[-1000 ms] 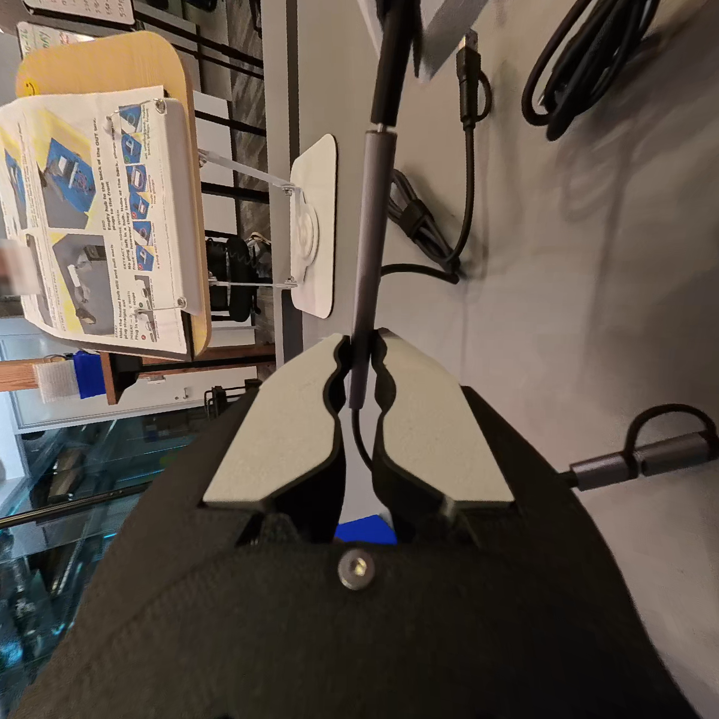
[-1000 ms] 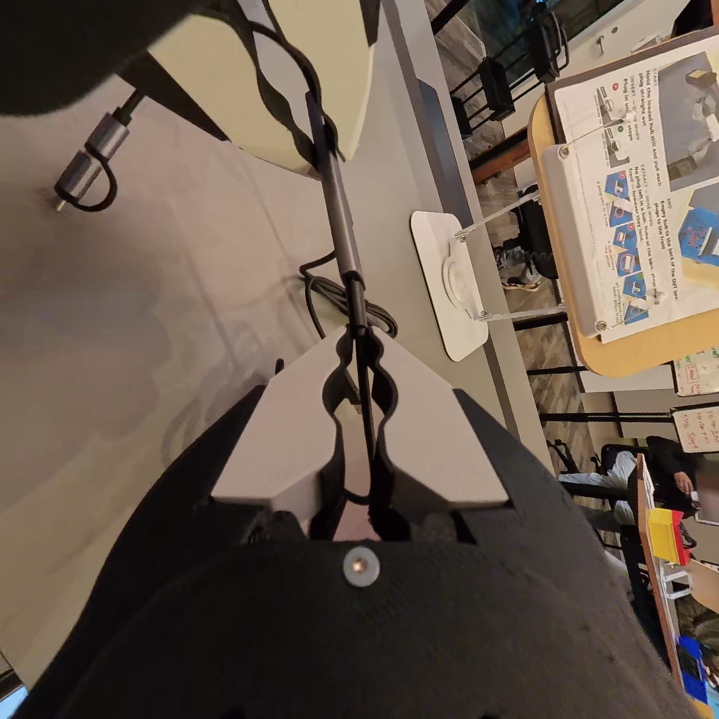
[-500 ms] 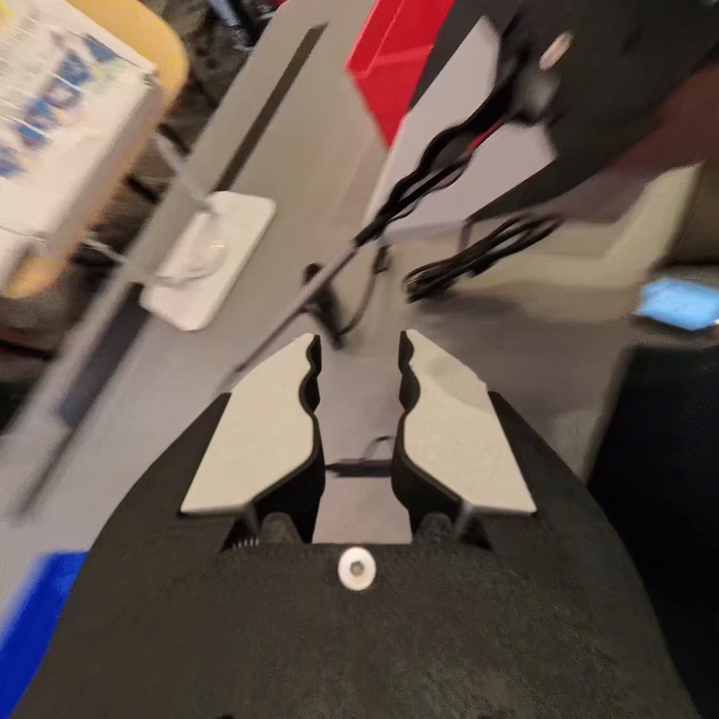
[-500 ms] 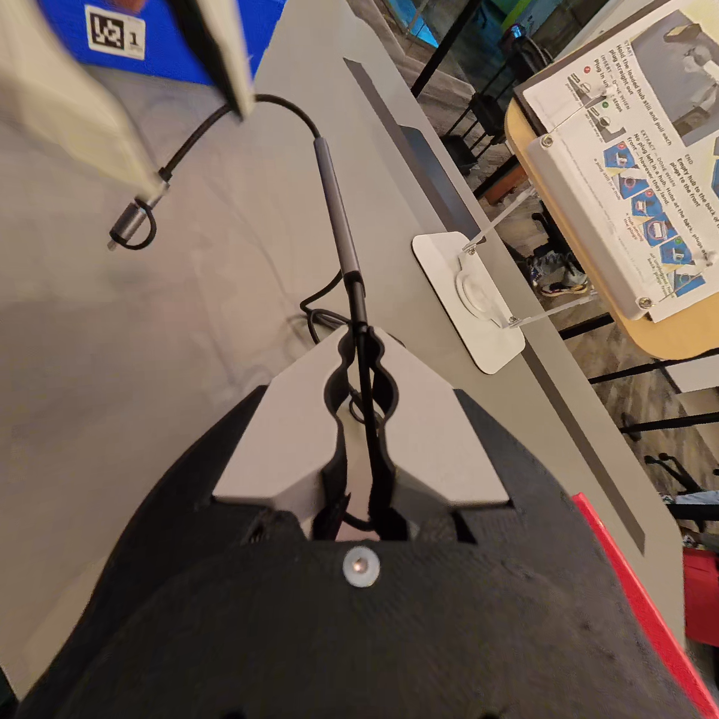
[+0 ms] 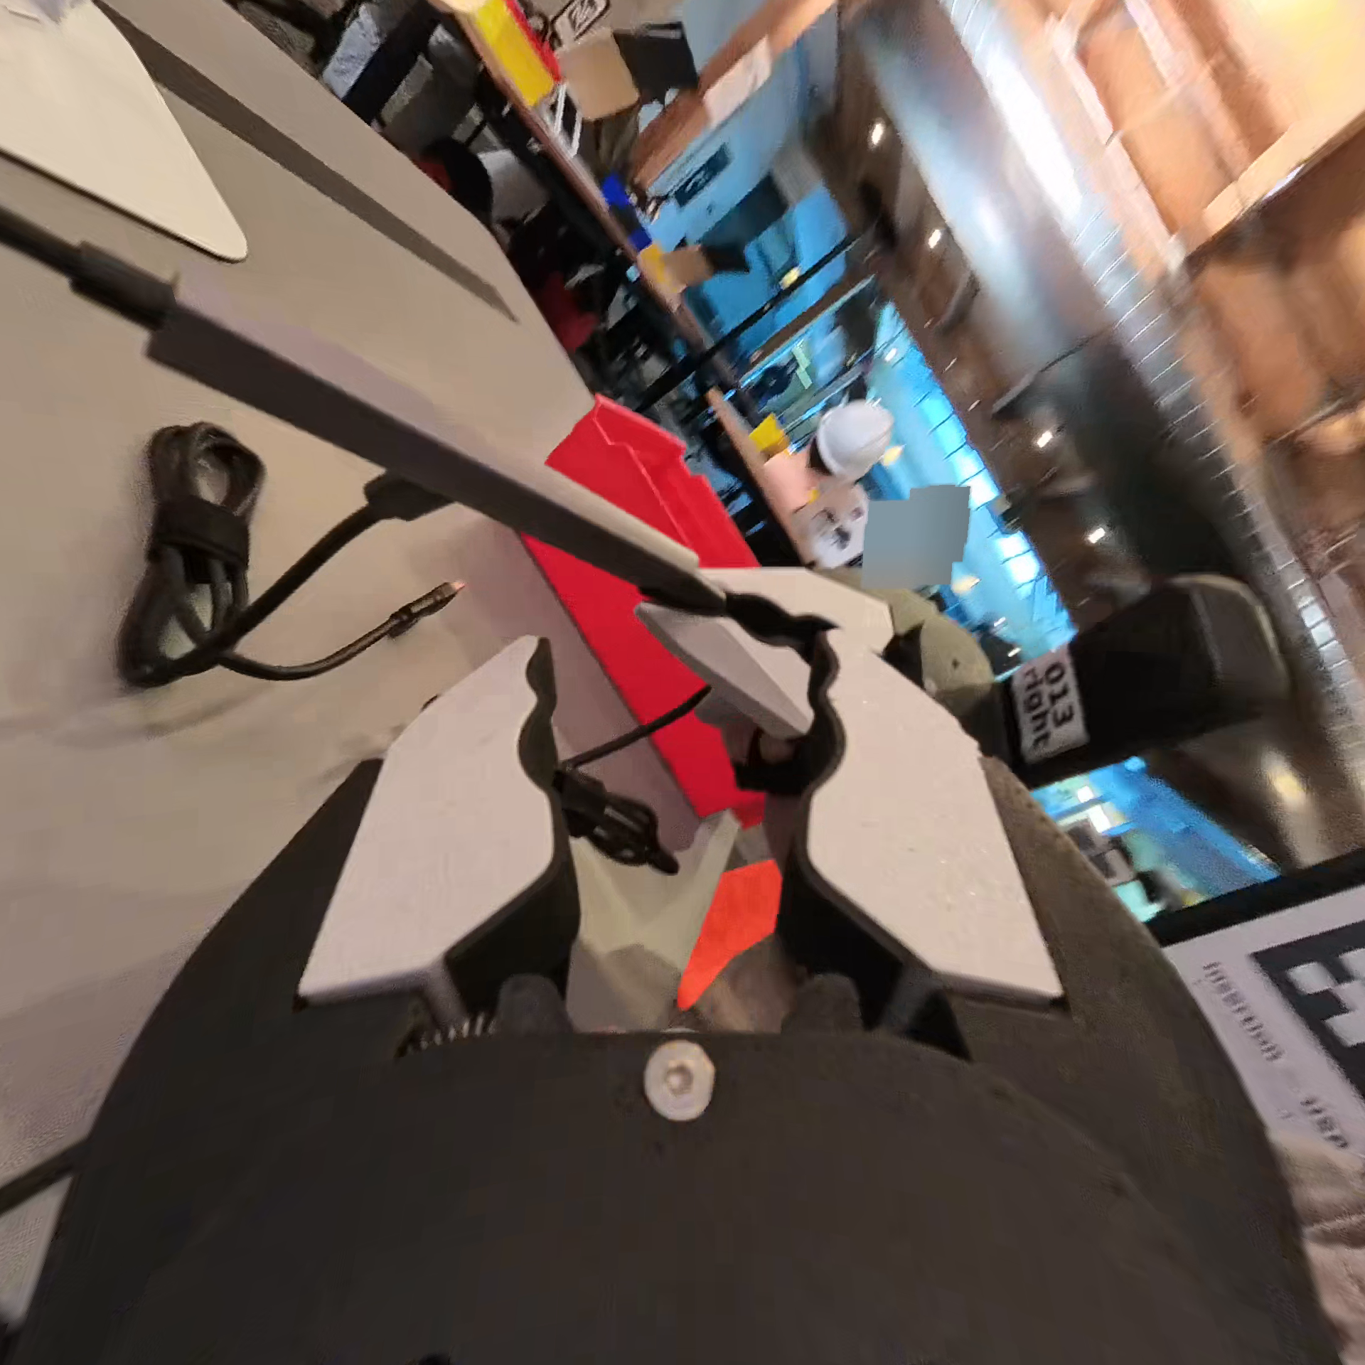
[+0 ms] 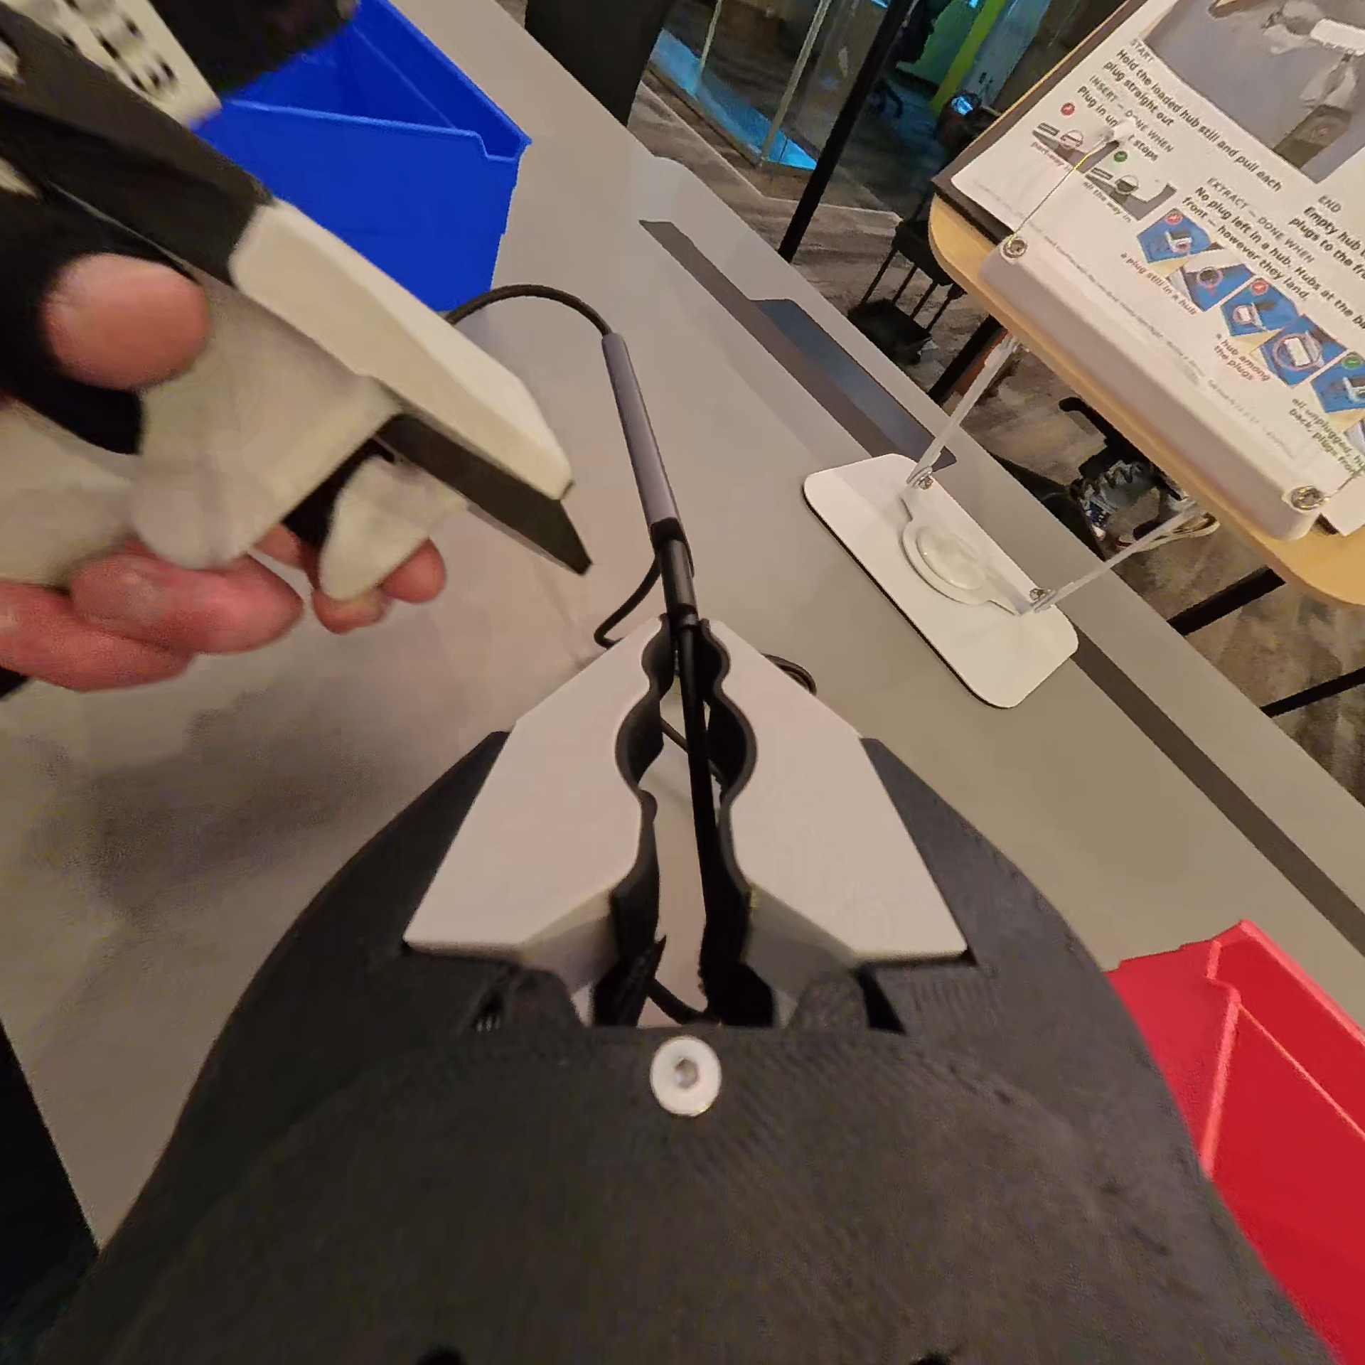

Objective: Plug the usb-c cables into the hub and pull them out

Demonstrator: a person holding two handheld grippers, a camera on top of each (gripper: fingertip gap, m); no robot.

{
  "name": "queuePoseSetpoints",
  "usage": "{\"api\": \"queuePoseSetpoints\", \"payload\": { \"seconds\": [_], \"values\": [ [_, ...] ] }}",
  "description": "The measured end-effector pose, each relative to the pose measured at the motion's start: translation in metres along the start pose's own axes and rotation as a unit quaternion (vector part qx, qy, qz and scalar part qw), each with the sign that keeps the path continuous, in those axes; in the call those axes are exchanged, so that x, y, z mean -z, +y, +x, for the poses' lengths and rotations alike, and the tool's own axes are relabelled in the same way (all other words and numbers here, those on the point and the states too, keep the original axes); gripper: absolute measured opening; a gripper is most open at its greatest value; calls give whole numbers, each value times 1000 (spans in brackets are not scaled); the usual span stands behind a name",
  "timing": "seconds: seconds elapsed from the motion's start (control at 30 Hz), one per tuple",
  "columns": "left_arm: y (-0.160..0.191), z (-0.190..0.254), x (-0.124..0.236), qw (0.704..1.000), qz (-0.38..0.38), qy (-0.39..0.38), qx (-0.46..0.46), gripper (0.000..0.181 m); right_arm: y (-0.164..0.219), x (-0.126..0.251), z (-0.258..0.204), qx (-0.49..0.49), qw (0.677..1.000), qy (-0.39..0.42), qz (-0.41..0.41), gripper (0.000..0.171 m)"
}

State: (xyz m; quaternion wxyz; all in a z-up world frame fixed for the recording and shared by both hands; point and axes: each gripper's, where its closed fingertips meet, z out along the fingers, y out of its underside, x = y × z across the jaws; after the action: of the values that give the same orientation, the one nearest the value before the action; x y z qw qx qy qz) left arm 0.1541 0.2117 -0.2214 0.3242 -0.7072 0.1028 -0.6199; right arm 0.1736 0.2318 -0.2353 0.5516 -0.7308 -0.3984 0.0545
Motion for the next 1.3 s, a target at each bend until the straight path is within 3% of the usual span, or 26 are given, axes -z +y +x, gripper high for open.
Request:
{"api": "queuePoseSetpoints", "payload": {
  "seconds": [0.27,0.43,0.53,0.77,0.83,1.07,1.13,1.2,1.3],
  "values": [
    [-15,-5,-20,990,89,66,85,59,-4,4,-7,-43,998,-31,37,2],
    [-19,-6,-21,982,112,107,108,31,-5,6,-10,-46,997,-44,47,2],
    [-18,-4,-20,981,113,116,104,29,-5,6,-10,-49,996,-56,53,2],
    [-26,5,-17,990,121,78,7,26,-6,6,-8,-34,997,-54,43,7],
    [-30,4,-15,991,120,49,-43,26,-5,8,-3,-14,999,-37,24,17],
    [-39,12,-10,978,131,-23,-162,26,-20,5,-6,97,995,13,0,20],
    [-34,19,-11,974,127,-22,-186,25,-23,0,-7,95,995,14,3,18],
    [-32,21,-12,971,127,-29,-203,25,-25,-2,-4,82,996,19,13,5],
    [-32,23,-10,969,131,-29,-210,26,-28,-1,-5,64,997,6,33,4]
  ]
}}
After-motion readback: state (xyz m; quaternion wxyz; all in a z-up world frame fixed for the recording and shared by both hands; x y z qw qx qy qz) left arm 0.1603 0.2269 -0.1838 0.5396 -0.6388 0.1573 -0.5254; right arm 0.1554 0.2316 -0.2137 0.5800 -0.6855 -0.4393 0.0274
